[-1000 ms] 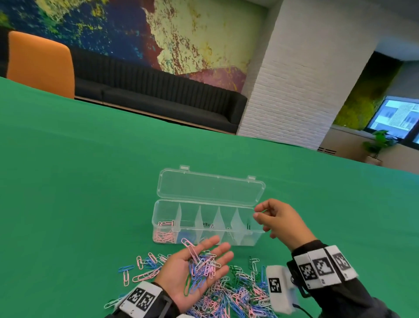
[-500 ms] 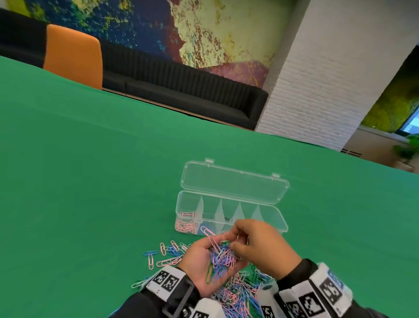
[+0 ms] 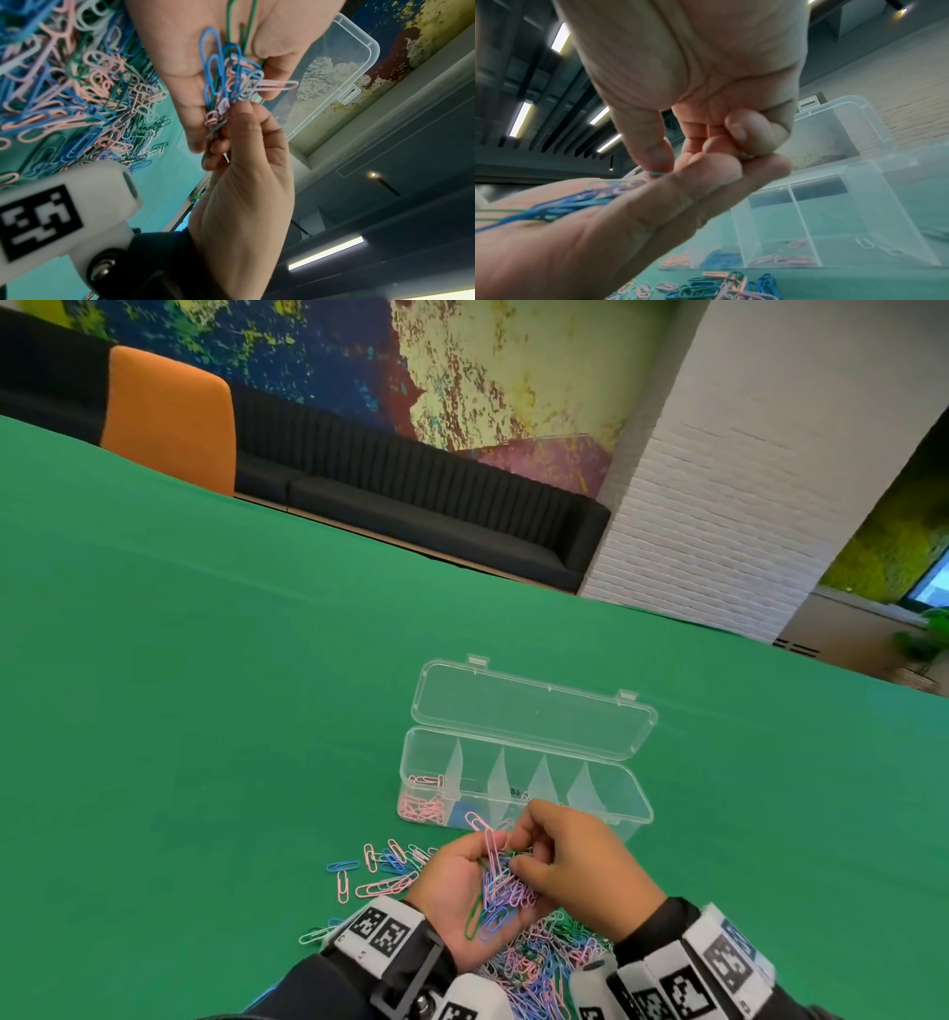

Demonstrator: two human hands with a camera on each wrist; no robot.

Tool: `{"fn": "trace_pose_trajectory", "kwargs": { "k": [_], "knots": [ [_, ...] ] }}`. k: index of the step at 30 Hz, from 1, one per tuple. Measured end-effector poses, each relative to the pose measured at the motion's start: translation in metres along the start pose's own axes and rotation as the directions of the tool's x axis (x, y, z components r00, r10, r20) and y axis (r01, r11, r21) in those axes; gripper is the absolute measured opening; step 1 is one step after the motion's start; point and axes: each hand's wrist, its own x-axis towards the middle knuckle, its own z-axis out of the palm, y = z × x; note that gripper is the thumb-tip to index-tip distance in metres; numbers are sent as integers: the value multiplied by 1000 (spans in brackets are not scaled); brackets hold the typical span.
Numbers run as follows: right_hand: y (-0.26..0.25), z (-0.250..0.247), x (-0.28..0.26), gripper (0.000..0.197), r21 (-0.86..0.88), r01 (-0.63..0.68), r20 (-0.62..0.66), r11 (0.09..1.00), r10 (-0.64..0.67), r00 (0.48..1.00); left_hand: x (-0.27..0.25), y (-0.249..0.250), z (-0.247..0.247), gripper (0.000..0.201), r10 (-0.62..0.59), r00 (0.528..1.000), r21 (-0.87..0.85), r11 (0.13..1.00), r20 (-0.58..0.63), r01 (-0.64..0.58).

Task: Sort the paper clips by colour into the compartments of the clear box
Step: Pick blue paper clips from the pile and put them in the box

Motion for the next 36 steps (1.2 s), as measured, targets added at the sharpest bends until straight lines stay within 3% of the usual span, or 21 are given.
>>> {"fn": "trace_pose_trajectory", "kwargs": {
  "k": [4,11,16,19,23,27,31,34,36],
  "knots": [
    [2,1,-1,22,80,-12,6,997,11,1000,0,0,0,39,-7,1000,-14,1000,18,7],
    [10,-6,-7,23,403,-96,98,910,61,993,3,2,-6,42,-18,1000,24,1000,17,17],
    [24,-21,-8,20,422,-90,33,902,84,996,7,4,-11,43,-34,999,72,997,-31,36],
    [41,-37,-6,19,372,-110,-82,922,150,985,10,6,-14,41,-47,997,77,996,-55,51],
    [74,-57,7,16,343,-222,-238,913,314,919,11,5,-15,40,-45,997,79,996,-58,49],
    [93,-60,21,10,252,-338,-265,907,401,877,12,6,-16,40,-33,998,67,997,-62,37],
    [70,-53,7,9,320,-226,-193,920,296,935,12,8,-15,41,8,996,54,999,-84,-3],
    [35,-40,-17,12,409,-75,-24,909,93,995,11,8,-13,40,39,995,45,998,-90,-35],
    [13,-27,-30,11,394,-1,83,919,-35,996,10,8,-12,39,72,994,15,997,-82,-71]
  ]
}}
